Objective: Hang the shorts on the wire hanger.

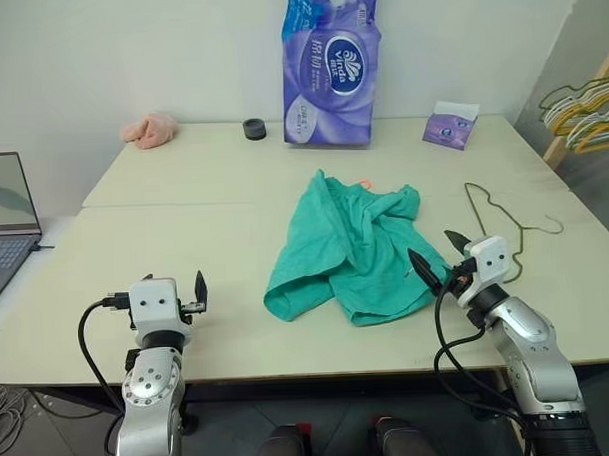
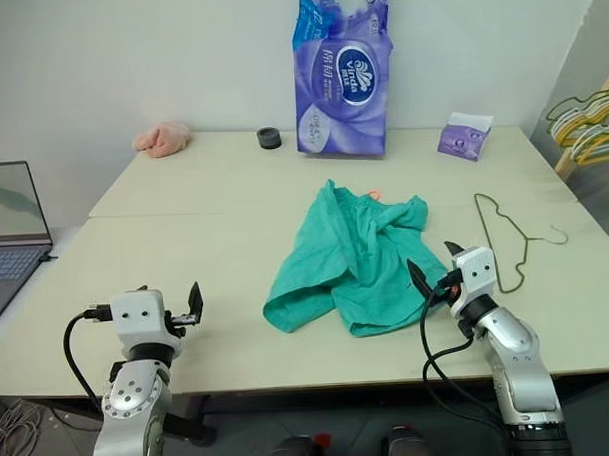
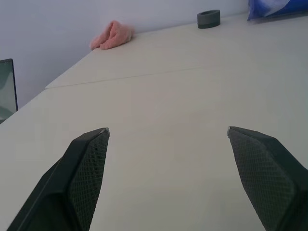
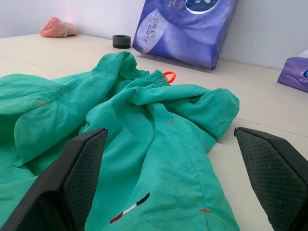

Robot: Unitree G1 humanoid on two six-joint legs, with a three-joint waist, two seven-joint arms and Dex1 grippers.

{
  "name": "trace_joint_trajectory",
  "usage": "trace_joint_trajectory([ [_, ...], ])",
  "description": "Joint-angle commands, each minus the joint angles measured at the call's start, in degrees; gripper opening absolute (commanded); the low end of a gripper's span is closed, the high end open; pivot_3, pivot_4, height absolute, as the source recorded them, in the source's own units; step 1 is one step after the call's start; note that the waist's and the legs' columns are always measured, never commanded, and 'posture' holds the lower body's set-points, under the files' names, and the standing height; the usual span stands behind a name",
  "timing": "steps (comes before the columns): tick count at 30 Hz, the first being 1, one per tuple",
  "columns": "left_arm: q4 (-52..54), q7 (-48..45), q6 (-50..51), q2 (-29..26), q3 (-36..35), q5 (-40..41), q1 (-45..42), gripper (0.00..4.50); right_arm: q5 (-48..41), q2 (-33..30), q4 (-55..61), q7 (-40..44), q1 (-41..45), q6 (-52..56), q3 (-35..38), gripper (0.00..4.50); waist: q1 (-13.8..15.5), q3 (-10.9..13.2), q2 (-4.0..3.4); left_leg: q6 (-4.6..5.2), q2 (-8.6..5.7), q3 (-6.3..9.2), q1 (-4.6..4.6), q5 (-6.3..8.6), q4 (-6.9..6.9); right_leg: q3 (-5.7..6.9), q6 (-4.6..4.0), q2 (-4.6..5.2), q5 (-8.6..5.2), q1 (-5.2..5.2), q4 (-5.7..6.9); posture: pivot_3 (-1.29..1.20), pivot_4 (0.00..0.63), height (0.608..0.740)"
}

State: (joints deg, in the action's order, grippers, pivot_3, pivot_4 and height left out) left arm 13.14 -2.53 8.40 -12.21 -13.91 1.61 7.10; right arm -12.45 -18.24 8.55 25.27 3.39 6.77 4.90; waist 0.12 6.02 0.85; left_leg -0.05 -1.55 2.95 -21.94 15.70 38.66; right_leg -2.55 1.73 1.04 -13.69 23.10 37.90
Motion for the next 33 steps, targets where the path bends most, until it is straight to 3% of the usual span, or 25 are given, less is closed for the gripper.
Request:
trace_joint_trajectory([
  [1,3.1,-1.3,-1.0,-0.9,0.7,-0.1,0.1,4.16,-0.2,0.0,1.1,0.1,0.4,-0.5,-0.1,4.48,0.0,0.0,0.0,0.0,0.0,0.0,0.0,0.0,0.0,0.0,0.0,0.0,0.0,0.0,0.0,0.03,0.078,0.74],
  [20,2.5,-6.1,-3.9,-4.6,4.5,-2.4,-0.9,4.16,0.6,-2.2,2.2,3.3,-1.5,-2.0,-2.4,4.48,-0.1,0.0,-0.01,0.0,0.01,-0.01,0.01,0.0,-0.01,0.0,-0.04,0.0,-0.03,0.0,0.0,0.0,0.078,0.74],
  [33,0.6,-18.0,-4.6,-6.4,9.4,3.6,-5.6,4.16,0.5,-3.2,6.1,2.6,-4.0,-1.8,-0.6,4.48,-0.9,0.0,-0.01,0.0,0.03,-0.02,0.01,0.0,-0.01,0.0,-0.03,-0.02,-0.08,0.01,0.0,-0.11,0.086,0.74],
])
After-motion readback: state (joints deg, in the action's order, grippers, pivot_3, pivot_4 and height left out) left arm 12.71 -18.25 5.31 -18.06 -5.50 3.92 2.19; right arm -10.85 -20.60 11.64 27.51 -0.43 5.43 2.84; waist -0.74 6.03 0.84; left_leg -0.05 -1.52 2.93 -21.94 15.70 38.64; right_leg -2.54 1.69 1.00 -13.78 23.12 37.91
